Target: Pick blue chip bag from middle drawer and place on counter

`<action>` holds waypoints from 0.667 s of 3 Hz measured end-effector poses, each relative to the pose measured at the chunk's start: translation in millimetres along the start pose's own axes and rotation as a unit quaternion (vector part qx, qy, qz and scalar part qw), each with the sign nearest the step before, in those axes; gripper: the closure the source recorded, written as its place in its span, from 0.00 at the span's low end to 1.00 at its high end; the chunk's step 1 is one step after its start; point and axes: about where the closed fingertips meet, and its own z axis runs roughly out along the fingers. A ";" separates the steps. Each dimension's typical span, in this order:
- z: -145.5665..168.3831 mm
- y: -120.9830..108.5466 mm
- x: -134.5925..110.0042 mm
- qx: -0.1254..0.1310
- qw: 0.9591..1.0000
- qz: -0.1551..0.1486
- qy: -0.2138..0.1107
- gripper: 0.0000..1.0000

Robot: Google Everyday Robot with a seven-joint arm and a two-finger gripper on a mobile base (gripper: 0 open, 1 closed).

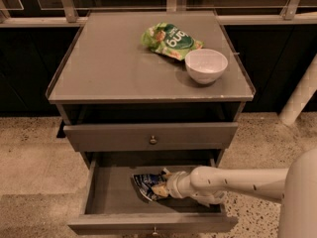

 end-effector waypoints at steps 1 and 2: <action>-14.5 5.3 -6.4 -0.027 0.999 -0.001 -0.020 1.00; -69.2 -4.2 -39.0 -0.051 0.996 -0.015 -0.070 1.00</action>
Offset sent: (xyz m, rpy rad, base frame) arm -0.0655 -0.0304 0.1703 0.3748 0.0298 0.3416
